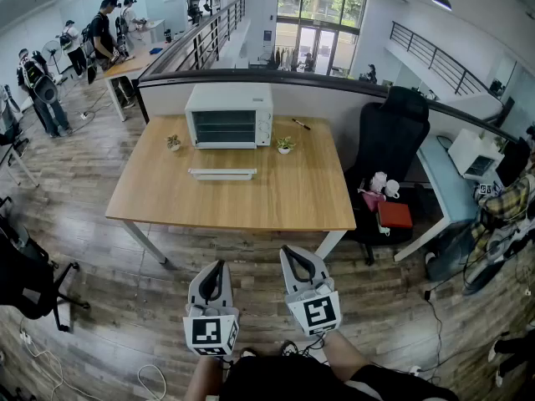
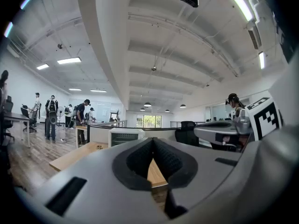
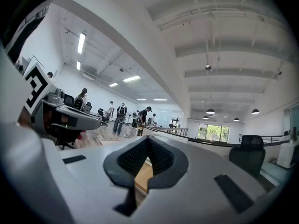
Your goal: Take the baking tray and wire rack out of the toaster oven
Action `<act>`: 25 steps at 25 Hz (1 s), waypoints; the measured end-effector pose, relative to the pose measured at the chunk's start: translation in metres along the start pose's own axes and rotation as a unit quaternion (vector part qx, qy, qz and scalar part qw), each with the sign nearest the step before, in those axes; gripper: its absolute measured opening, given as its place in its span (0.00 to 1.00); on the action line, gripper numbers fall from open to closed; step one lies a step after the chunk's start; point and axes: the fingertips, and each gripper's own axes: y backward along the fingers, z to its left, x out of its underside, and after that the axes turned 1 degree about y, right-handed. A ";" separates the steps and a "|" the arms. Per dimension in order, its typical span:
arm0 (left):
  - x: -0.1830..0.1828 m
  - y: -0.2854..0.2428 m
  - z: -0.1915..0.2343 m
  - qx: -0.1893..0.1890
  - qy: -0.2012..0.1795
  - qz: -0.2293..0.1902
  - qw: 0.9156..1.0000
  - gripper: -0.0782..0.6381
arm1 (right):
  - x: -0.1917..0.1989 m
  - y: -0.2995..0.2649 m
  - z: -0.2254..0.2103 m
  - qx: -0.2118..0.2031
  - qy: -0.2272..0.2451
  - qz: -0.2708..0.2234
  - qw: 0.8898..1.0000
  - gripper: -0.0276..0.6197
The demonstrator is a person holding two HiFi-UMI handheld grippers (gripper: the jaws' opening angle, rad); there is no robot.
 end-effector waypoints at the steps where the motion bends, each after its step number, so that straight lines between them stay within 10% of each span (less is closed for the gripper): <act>1: 0.003 0.001 0.004 0.002 0.002 0.005 1.000 0.14 | 0.001 -0.002 0.005 0.000 -0.003 0.003 1.000 0.05; 11: 0.038 0.010 0.035 0.033 0.017 0.050 0.998 0.14 | 0.015 -0.018 0.045 -0.007 -0.086 0.003 0.996 0.06; 14: 0.049 0.002 0.050 0.019 0.025 0.057 0.998 0.15 | 0.030 -0.033 0.045 -0.021 -0.103 0.017 0.994 0.26; 18: 0.067 -0.021 0.079 0.006 0.055 0.077 0.995 0.45 | 0.044 -0.060 0.044 -0.029 -0.106 0.025 0.994 0.39; 25: 0.069 -0.084 0.120 0.004 0.078 0.071 0.994 0.47 | 0.067 -0.125 0.015 -0.033 -0.099 0.038 0.994 0.46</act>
